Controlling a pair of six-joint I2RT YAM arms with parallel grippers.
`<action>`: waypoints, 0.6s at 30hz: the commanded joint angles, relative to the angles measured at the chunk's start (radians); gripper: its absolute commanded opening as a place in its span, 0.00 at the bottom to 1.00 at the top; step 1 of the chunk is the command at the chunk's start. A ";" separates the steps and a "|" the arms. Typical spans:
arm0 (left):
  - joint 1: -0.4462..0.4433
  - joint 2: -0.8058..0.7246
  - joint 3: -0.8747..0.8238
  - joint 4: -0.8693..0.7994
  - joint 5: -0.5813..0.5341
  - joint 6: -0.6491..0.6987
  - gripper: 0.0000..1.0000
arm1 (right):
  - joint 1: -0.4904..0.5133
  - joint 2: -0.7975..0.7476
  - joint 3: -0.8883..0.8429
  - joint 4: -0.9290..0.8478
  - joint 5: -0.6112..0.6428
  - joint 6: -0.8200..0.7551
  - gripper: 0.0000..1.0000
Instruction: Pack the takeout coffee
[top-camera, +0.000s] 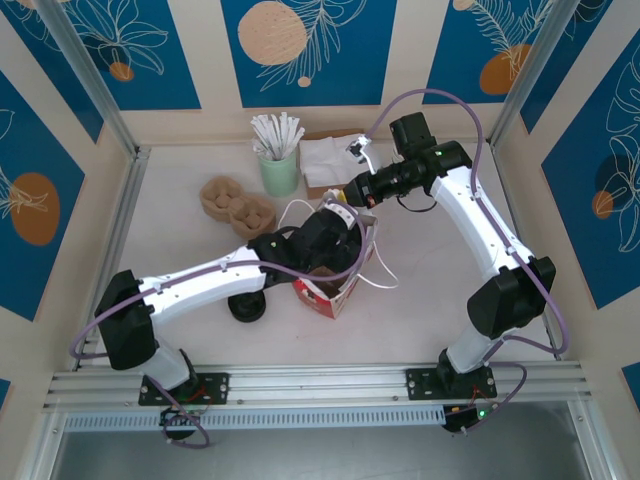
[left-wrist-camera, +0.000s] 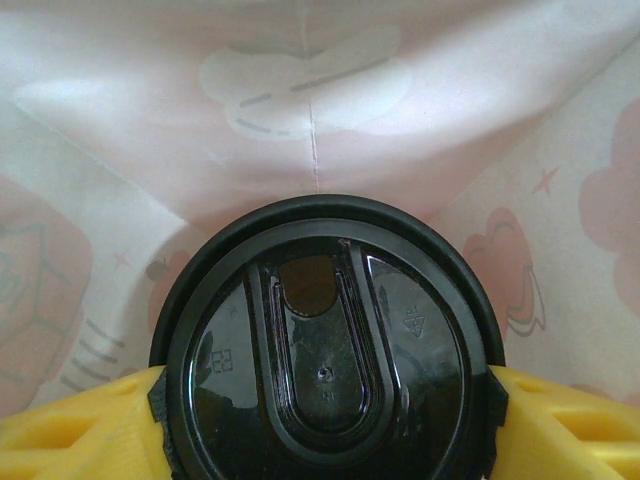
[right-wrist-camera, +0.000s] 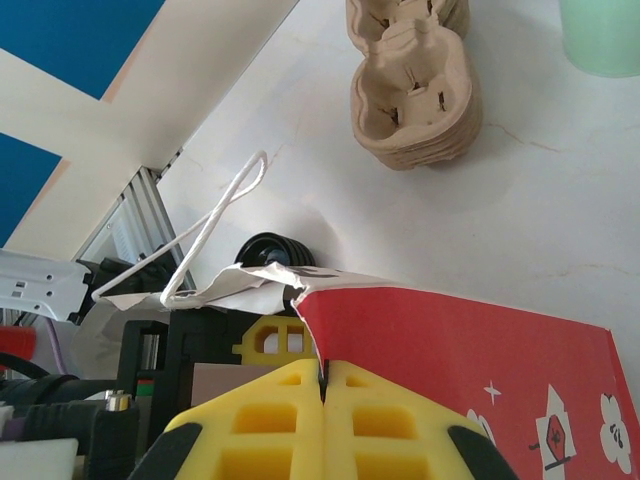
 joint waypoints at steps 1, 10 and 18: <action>0.002 0.005 -0.037 0.012 0.046 0.040 0.73 | 0.038 -0.031 0.004 -0.006 -0.118 0.009 0.00; 0.004 0.003 -0.027 -0.047 0.045 0.033 0.73 | 0.036 -0.011 0.016 0.014 -0.068 0.041 0.00; 0.025 0.005 0.002 -0.138 0.038 0.022 0.72 | 0.030 0.000 0.021 0.054 -0.005 0.055 0.00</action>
